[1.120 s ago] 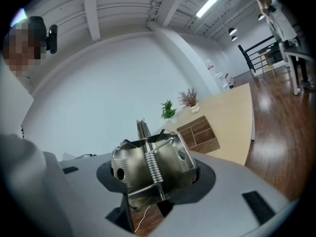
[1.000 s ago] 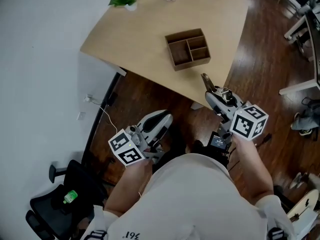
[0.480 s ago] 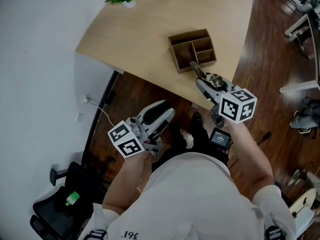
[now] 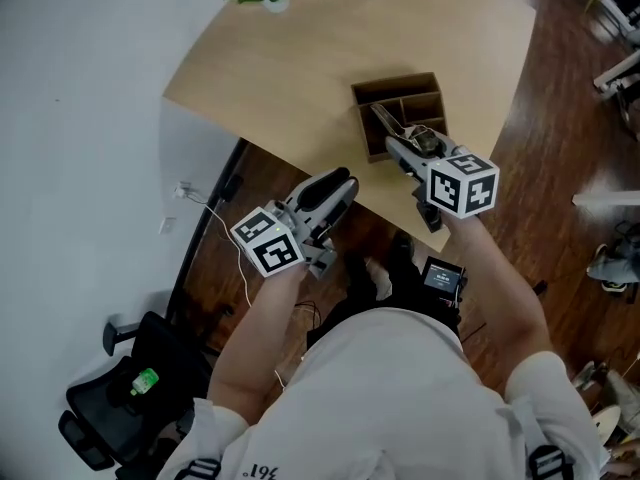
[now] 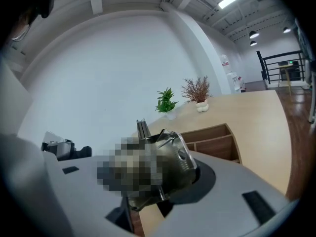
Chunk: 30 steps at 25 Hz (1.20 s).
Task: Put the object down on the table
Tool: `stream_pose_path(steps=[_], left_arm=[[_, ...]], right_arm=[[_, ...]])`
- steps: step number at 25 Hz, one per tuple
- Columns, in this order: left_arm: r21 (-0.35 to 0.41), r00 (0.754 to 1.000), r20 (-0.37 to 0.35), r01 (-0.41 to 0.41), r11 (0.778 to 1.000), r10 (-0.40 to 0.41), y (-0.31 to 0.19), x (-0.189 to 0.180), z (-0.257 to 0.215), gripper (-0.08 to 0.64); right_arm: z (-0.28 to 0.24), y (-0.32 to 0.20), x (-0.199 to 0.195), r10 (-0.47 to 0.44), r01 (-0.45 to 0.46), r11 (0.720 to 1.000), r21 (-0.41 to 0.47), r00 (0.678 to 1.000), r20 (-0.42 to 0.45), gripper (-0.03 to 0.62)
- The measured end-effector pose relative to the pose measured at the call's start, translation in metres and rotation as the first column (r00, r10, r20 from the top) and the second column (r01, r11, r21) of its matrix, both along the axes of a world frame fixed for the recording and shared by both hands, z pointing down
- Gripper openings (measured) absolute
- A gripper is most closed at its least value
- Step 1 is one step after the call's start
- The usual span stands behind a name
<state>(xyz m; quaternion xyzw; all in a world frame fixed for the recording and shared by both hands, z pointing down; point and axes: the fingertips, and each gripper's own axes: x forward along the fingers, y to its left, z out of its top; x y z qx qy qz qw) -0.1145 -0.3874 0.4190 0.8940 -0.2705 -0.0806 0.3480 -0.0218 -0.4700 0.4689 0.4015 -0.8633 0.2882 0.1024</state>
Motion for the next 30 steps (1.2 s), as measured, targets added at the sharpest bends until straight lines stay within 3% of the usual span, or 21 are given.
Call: stream_pose_path(steps=[7, 13, 21, 25, 30], left_arm=[[-0.029, 0.998, 0.052, -0.022, 0.999, 0.023, -0.068, 0.017, 0.031, 0.095], [-0.038, 1.000, 0.027, 0.006, 0.999, -0.005, -0.125, 0.015, 0.035, 0.095], [-0.024, 0.994, -0.107, 0.006, 1.000, -0.008, -0.142, 0.016, 0.032, 0.095], [-0.010, 0.993, -0.120, 0.002, 1.000, -0.003, -0.142, 0.018, 0.033, 0.095], [-0.002, 0.994, -0.104, -0.044, 0.999, 0.044, -0.128, 0.027, 0.040, 0.095]], right_arm=[[0.019, -0.032, -0.018, -0.088, 0.088, 0.995, 0.039, 0.996, -0.009, 0.198], [0.032, -0.046, -0.038, -0.175, 0.177, 0.979, 0.097, 0.984, -0.029, 0.198], [0.045, -0.059, -0.042, -0.205, 0.206, 0.972, 0.116, 0.979, -0.026, 0.198], [0.061, -0.055, -0.046, -0.241, 0.259, 0.959, 0.111, 0.959, -0.151, 0.198], [0.079, -0.042, -0.045, -0.269, 0.318, 0.943, 0.097, 0.902, -0.336, 0.198]])
